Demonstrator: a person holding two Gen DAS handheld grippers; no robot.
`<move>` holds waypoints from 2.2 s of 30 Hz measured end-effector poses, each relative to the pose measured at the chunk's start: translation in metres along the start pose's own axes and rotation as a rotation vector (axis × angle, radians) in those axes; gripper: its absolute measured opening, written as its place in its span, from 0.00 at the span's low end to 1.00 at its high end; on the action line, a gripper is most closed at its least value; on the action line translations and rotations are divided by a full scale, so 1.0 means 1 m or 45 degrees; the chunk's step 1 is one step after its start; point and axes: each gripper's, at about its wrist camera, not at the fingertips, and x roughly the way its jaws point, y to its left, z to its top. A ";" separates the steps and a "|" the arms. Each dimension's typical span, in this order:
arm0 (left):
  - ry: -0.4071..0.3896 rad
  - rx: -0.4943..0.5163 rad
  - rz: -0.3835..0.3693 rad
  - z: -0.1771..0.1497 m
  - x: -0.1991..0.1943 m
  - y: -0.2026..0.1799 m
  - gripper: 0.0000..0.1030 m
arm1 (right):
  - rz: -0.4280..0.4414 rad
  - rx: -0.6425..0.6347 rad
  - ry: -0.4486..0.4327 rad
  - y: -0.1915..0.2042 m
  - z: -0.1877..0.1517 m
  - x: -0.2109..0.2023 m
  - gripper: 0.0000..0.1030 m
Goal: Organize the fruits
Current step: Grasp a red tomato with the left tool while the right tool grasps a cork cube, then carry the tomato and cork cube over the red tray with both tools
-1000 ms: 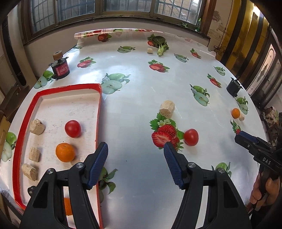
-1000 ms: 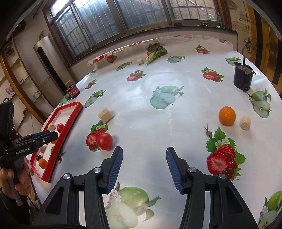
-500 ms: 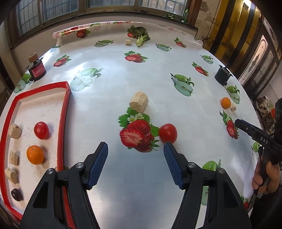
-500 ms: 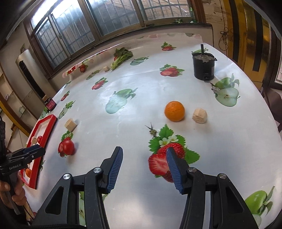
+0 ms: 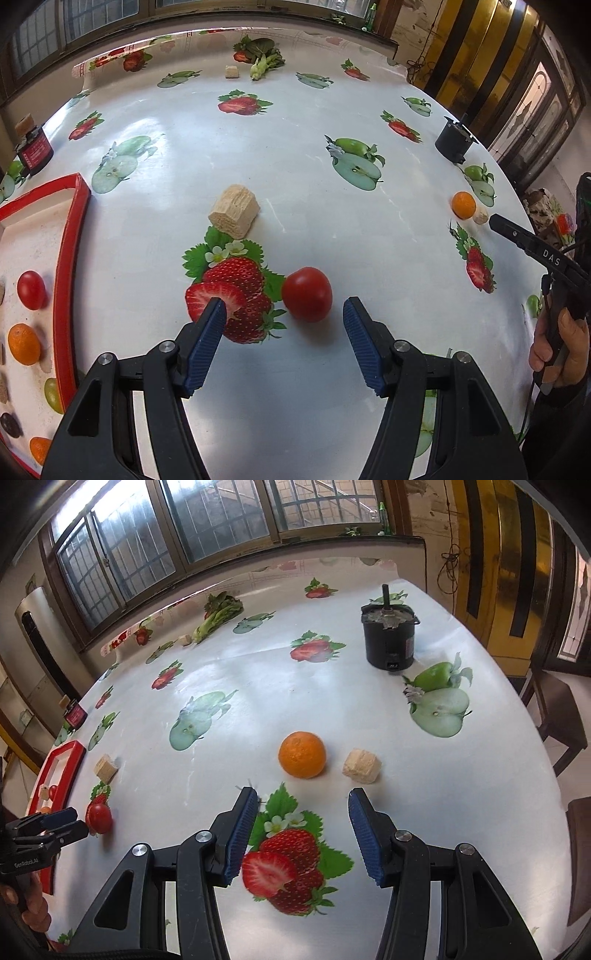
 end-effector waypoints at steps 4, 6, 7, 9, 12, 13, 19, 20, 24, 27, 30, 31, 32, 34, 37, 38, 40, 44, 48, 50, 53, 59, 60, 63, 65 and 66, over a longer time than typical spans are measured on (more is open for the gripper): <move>0.010 0.029 -0.001 0.002 0.010 -0.008 0.63 | -0.038 0.027 -0.007 -0.015 0.005 0.004 0.52; 0.008 0.036 0.001 0.004 0.014 -0.010 0.63 | -0.048 0.025 -0.002 -0.020 0.010 0.014 0.52; 0.009 0.036 0.000 0.005 0.017 -0.010 0.63 | -0.059 0.032 0.010 -0.023 0.011 0.020 0.52; 0.020 0.028 -0.011 0.006 0.024 -0.009 0.62 | -0.054 0.042 0.040 -0.027 0.015 0.032 0.51; -0.029 0.054 0.022 0.009 0.027 -0.011 0.49 | -0.027 0.051 0.023 -0.032 0.016 0.037 0.49; -0.036 0.067 0.037 0.009 0.028 -0.012 0.42 | -0.016 0.060 0.016 -0.034 0.016 0.037 0.47; -0.033 0.112 0.026 0.004 0.022 -0.015 0.27 | -0.018 0.052 0.018 -0.032 0.009 0.029 0.28; -0.034 0.112 0.017 0.002 0.020 -0.015 0.27 | -0.018 0.045 0.012 -0.029 0.007 0.026 0.28; -0.051 0.091 -0.013 -0.005 0.007 -0.008 0.27 | 0.019 0.036 -0.012 -0.015 -0.002 0.009 0.28; -0.069 0.066 -0.010 -0.009 -0.005 0.000 0.27 | 0.064 0.020 -0.017 0.001 -0.008 -0.002 0.28; -0.089 0.045 0.013 -0.012 -0.016 0.009 0.27 | 0.114 -0.015 -0.017 0.023 -0.014 -0.008 0.28; -0.095 0.043 0.026 -0.013 -0.019 0.011 0.27 | 0.131 -0.028 -0.014 0.031 -0.016 -0.010 0.28; -0.102 0.039 0.035 -0.015 -0.023 0.014 0.28 | 0.148 -0.043 -0.011 0.039 -0.017 -0.010 0.28; -0.119 0.024 0.047 -0.017 -0.030 0.020 0.28 | 0.178 -0.073 -0.005 0.055 -0.020 -0.011 0.28; -0.143 0.013 0.079 -0.021 -0.039 0.029 0.28 | 0.222 -0.110 0.006 0.078 -0.023 -0.012 0.28; -0.148 0.006 0.085 -0.022 -0.042 0.032 0.28 | 0.239 -0.120 0.012 0.084 -0.024 -0.012 0.28; -0.155 -0.013 0.091 -0.023 -0.047 0.040 0.28 | 0.268 -0.145 0.021 0.098 -0.026 -0.011 0.28; -0.177 -0.033 0.122 -0.028 -0.056 0.052 0.28 | 0.319 -0.186 0.036 0.125 -0.031 -0.011 0.28; -0.191 -0.067 0.135 -0.032 -0.063 0.066 0.28 | 0.370 -0.219 0.050 0.149 -0.033 -0.010 0.28; -0.194 -0.084 0.142 -0.034 -0.065 0.073 0.28 | 0.389 -0.240 0.054 0.162 -0.033 -0.009 0.28; -0.196 -0.109 0.147 -0.036 -0.068 0.083 0.28 | 0.412 -0.267 0.058 0.178 -0.033 -0.009 0.28; -0.204 -0.142 0.156 -0.040 -0.073 0.097 0.28 | 0.441 -0.307 0.064 0.200 -0.033 -0.009 0.28; -0.207 -0.146 0.156 -0.040 -0.074 0.100 0.28 | 0.443 -0.311 0.065 0.202 -0.033 -0.009 0.28; -0.214 -0.163 0.167 -0.040 -0.077 0.107 0.28 | 0.453 -0.325 0.067 0.210 -0.033 -0.009 0.28; -0.218 -0.173 0.172 -0.040 -0.079 0.112 0.28 | 0.459 -0.334 0.068 0.215 -0.033 -0.009 0.28; -0.219 -0.177 0.176 -0.040 -0.080 0.114 0.28 | 0.464 -0.337 0.069 0.217 -0.033 -0.009 0.28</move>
